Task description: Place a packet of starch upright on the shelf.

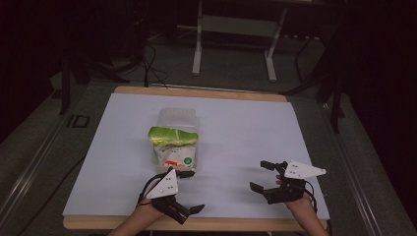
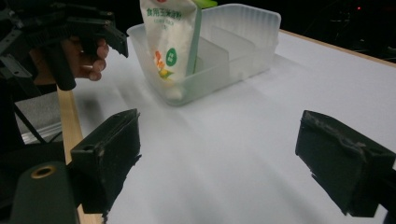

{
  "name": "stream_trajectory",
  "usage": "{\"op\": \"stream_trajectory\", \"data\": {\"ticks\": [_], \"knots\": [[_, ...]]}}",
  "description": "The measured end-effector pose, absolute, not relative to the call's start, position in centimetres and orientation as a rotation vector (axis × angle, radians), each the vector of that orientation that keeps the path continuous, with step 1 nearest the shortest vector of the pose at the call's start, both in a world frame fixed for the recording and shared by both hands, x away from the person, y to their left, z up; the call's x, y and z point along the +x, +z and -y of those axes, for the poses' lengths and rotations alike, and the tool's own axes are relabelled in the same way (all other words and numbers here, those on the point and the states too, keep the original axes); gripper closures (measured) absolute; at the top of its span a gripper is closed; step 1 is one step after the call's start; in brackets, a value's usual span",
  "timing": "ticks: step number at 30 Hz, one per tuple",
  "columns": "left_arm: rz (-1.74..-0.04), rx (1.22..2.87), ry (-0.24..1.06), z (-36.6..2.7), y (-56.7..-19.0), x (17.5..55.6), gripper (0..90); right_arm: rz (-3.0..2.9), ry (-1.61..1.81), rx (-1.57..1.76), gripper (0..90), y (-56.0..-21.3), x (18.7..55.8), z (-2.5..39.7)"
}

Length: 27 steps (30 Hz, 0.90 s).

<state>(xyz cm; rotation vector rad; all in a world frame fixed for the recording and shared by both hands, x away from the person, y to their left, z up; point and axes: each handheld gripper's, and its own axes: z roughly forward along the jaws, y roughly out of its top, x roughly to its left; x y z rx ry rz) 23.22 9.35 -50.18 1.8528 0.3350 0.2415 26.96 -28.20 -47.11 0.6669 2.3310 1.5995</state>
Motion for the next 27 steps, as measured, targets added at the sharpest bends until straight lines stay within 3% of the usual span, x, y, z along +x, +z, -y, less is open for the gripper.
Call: {"op": "stream_trajectory", "data": {"ticks": [27], "knots": [[-0.331, 1.861, 0.244, -9.83, -50.46, 23.14, 0.0, -2.354, 1.583, 0.686, 13.6, -47.63, 27.04, 28.31]]}}
